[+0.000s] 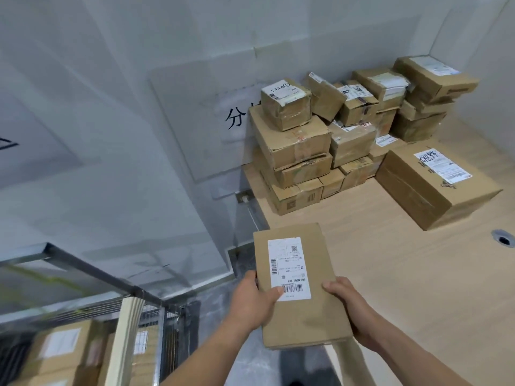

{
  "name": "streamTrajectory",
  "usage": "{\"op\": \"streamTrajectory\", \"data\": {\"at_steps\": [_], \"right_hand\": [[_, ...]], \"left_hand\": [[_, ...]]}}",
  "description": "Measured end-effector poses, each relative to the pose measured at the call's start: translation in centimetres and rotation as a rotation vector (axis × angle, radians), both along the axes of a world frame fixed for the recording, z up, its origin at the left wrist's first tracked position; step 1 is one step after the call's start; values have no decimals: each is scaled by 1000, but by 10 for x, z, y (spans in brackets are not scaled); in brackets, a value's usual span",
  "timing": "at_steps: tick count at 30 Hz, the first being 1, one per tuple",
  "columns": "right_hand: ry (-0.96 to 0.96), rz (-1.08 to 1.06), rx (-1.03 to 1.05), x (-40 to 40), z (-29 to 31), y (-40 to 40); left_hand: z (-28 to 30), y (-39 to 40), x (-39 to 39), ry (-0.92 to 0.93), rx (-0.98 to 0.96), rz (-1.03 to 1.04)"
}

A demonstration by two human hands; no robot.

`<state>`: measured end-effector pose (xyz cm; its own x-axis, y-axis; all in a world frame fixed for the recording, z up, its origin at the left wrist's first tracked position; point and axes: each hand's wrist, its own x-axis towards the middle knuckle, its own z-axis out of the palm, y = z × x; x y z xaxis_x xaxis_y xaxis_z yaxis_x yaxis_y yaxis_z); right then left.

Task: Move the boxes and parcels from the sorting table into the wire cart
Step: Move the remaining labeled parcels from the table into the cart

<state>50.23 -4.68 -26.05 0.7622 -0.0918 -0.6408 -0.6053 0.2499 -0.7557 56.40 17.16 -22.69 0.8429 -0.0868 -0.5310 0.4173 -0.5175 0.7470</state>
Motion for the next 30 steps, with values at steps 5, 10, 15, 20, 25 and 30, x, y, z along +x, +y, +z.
{"op": "streamTrajectory", "data": {"at_steps": [5, 10, 15, 20, 25, 30], "right_hand": [[-33, 153, -51, 8, 15, 35], [-124, 239, 44, 16, 29, 82], [-173, 277, 75, 24, 35, 139], [-206, 400, 43, 31, 48, 210], [-180, 559, -1, 43, 28, 281], [-125, 711, -23, 57, 7, 350]], "left_hand": [[8, 55, -12, -68, -20, 24], [29, 126, -17, -243, 111, -97], [45, 207, -30, -419, 408, -207], [44, 295, -53, -447, 600, -178], [28, 375, -91, -344, 744, -75], [13, 439, -129, -201, 793, 68]]}}
